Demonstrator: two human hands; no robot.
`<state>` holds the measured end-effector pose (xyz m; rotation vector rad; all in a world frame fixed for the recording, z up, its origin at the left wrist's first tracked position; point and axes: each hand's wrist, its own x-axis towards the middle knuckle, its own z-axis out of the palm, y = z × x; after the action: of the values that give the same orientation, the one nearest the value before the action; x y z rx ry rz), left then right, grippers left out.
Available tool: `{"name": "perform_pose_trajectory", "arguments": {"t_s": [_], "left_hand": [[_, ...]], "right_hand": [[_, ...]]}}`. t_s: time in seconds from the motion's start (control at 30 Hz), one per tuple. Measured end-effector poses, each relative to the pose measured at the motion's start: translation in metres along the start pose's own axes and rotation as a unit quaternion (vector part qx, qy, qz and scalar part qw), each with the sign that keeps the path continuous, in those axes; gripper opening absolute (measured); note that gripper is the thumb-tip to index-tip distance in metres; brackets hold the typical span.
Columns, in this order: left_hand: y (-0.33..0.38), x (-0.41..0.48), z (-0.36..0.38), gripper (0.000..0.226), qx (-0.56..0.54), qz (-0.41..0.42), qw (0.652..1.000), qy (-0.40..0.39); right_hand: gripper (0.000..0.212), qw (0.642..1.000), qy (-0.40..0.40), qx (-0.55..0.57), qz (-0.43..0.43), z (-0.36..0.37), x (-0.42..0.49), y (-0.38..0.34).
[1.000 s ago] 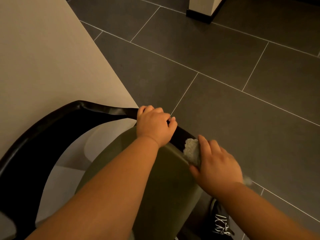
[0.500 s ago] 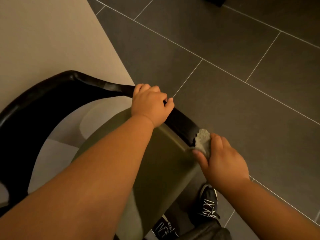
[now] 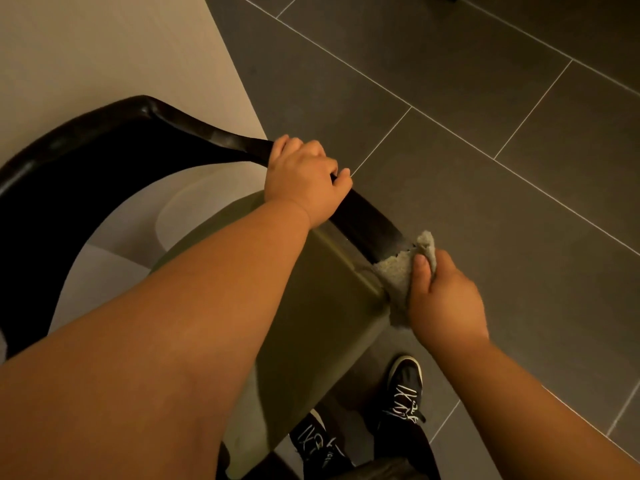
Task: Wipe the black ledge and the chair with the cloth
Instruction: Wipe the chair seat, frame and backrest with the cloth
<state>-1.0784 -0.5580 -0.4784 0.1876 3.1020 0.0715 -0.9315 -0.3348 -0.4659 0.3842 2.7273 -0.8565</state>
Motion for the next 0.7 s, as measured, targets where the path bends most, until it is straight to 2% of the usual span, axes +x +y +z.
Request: {"name": "perform_pose_trajectory", "arguments": {"t_s": [0.1, 0.2, 0.27, 0.33, 0.43, 0.53, 0.6, 0.7], "left_hand": [[-0.001, 0.0, -0.001, 0.068, -0.002, 0.002, 1.0, 0.0], [-0.001, 0.0, -0.001, 0.066, 0.002, 0.0, 1.0, -0.004], [0.0, 0.0, -0.001, 0.065, 0.004, 0.001, 1.0, -0.001], [-0.001, 0.001, -0.002, 0.065, 0.003, 0.002, 1.0, -0.007], [0.0, -0.001, -0.003, 0.062, 0.01, 0.001, 1.0, -0.012], [0.001, -0.002, -0.003, 0.058, 0.012, -0.004, 1.0, -0.013], [0.002, -0.003, -0.003, 0.054, 0.004, -0.008, 1.0, -0.011], [0.002, -0.004, -0.003, 0.048, -0.009, -0.01, 1.0, -0.014]], "right_hand": [[0.045, 0.997, -0.007, 0.004, 0.075, -0.002, 0.031, -0.013], [0.047, 0.984, 0.007, 0.12, 0.128, -0.009, 0.039, -0.009], [0.04, 0.99, 0.056, 0.103, 0.08, 0.0, 0.01, 0.002], [0.033, 0.995, 0.07, 0.062, 0.019, 0.01, -0.027, 0.004], [0.039, 0.996, 0.084, -0.02, 0.021, 0.015, -0.024, -0.002], [0.039, 0.99, 0.038, -0.138, 0.005, 0.011, 0.022, -0.03], [0.039, 0.99, 0.004, -0.135, -0.034, 0.012, 0.044, -0.049], [0.042, 0.981, 0.017, -0.127, -0.146, 0.01, 0.04, -0.049]]}}
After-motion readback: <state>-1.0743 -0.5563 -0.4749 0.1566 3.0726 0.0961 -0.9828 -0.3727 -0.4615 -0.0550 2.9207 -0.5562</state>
